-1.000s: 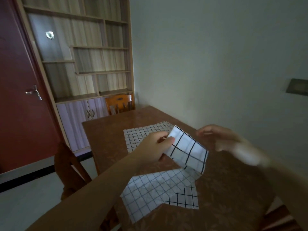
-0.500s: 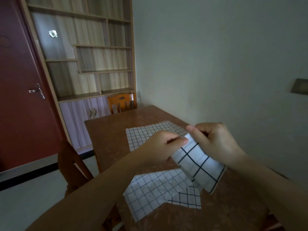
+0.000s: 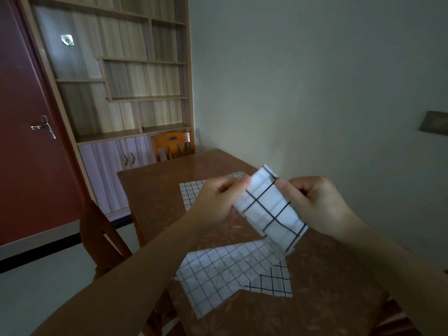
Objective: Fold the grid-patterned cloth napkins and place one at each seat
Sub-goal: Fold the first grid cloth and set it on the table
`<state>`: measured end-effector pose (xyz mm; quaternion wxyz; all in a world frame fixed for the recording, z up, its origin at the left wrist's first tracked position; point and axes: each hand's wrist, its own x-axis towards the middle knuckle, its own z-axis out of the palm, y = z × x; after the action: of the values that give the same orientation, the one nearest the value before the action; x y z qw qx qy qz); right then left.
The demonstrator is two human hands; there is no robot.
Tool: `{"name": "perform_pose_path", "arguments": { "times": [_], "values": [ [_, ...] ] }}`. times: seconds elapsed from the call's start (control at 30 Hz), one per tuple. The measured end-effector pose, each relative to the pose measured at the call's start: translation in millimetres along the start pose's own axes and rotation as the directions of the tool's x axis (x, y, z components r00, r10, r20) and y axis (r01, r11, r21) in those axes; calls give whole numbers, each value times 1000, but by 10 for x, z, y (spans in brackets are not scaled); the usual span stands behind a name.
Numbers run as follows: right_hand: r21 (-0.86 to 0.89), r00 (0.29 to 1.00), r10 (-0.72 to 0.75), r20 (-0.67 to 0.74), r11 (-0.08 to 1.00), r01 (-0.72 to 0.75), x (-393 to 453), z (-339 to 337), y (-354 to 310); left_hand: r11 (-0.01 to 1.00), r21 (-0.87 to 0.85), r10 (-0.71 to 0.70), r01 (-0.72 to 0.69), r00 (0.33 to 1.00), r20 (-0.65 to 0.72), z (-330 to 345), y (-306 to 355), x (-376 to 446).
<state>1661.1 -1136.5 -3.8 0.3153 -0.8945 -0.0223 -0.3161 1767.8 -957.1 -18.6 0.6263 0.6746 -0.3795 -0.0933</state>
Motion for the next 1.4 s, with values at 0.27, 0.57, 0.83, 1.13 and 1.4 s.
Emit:
{"name": "perform_pose_path", "arguments": {
  "times": [0.27,0.57,0.83,1.13,1.4],
  "values": [
    [-107,964,84,-250,988,-114,-112,101,20,935,-260,-158,242,939,306,429,-175,-68],
    [166,885,464,40,870,-464,-640,-182,275,958,-135,-193,255,915,355,925,-466,-176],
    [369,825,565,-19,771,-519,-1273,-902,660,951,-88,-248,296,902,353,1779,-386,-378],
    [222,730,652,206,695,-684,-2283,-1853,1419,971,73,-237,227,955,177,3161,-226,-619],
    [187,717,665,209,693,-696,-2164,-1997,2013,954,203,-238,221,969,62,3649,-461,-306]
  ]
}}
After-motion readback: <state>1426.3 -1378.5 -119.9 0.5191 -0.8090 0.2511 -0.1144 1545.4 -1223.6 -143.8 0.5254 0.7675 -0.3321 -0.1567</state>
